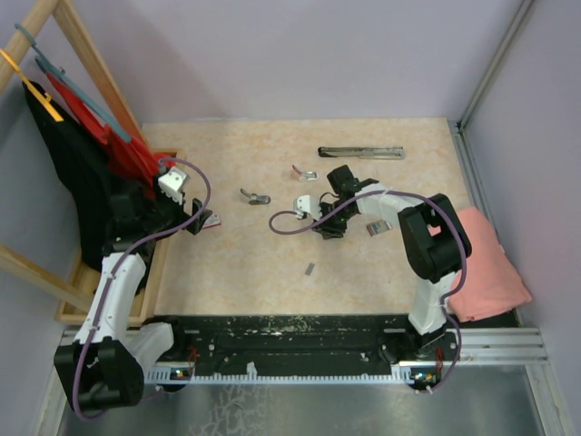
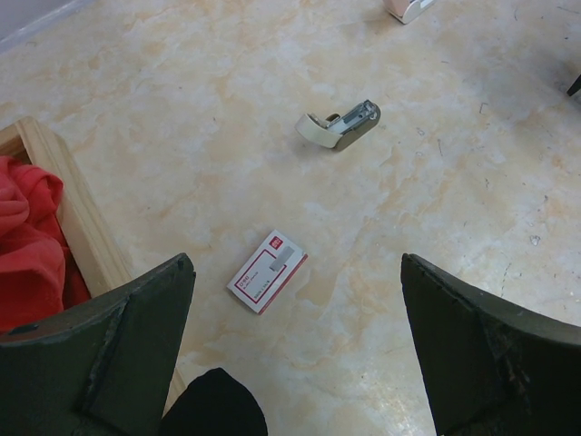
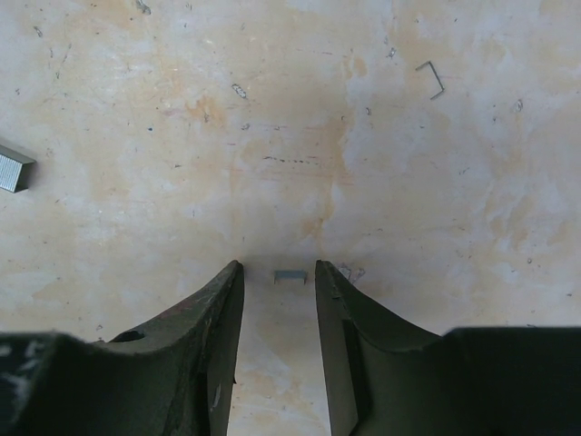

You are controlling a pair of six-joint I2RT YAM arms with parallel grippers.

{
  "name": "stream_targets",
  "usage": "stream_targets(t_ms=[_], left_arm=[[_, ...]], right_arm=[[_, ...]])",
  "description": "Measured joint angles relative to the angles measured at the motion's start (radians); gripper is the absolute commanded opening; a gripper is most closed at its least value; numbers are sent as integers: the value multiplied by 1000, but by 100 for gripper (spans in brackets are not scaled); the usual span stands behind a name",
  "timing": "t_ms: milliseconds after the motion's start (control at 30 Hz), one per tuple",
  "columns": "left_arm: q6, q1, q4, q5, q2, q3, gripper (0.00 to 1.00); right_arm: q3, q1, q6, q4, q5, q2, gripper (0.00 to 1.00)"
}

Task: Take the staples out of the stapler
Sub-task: Pick up the staple from the center of the board.

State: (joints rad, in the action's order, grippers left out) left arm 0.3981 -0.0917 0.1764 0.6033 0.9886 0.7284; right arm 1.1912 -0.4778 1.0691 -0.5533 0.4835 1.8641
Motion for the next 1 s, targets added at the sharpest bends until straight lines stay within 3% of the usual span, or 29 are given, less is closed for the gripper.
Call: stream_targets(t_ms=[633,1000], left_arm=[[0,-4,4,0,0,0,99],[0,-6,4,2,0,0,99]], right_arm=[[0,0,-23,0,-11,0,22],[0,1,-39,10,-18,0,19]])
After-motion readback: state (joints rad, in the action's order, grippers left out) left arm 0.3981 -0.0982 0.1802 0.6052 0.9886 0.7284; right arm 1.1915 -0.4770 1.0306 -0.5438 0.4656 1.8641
